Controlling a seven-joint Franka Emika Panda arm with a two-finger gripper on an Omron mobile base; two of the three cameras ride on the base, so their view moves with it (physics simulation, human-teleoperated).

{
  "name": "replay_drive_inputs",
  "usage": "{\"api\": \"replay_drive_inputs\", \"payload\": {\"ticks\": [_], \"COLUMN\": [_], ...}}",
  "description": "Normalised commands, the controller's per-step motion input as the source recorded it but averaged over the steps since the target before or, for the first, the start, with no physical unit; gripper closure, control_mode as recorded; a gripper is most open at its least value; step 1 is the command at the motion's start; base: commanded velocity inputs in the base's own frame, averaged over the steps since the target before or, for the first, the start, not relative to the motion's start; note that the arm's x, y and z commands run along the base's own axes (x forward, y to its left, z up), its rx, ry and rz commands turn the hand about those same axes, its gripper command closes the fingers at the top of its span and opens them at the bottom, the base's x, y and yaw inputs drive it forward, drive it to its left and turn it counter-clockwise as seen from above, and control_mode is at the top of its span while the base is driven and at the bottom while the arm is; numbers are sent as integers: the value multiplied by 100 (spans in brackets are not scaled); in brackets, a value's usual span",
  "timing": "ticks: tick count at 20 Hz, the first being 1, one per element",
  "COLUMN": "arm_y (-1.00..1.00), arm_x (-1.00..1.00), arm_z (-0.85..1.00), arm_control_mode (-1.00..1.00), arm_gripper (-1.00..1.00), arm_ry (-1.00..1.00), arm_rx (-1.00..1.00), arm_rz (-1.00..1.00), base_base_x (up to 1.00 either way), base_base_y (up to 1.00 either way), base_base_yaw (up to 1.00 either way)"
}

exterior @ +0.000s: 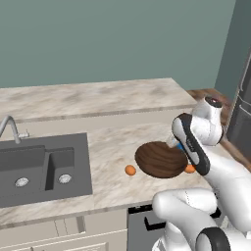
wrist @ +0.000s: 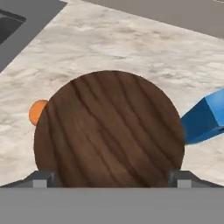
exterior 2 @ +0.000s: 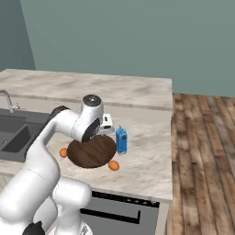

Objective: Gather the eggs and milk located in the vicinity of the sink area and place them right next to the bowl.

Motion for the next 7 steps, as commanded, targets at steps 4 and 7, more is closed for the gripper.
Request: {"api": "replay_drive_inputs", "payload": {"ticks": [4,7], "arm_y": [71,42], "arm_x": [-5,-24], "arm_z": [29,38], "arm_control_mode": [-100,-100], "arm_gripper": [-100,-100], "arm_ry": [15,13], "arm_rx": [-3,0], "arm_rz": [-49,-35], "base_base_x": [0,0], "base_base_y": [0,0], "base_base_yaw": [0,0]}}
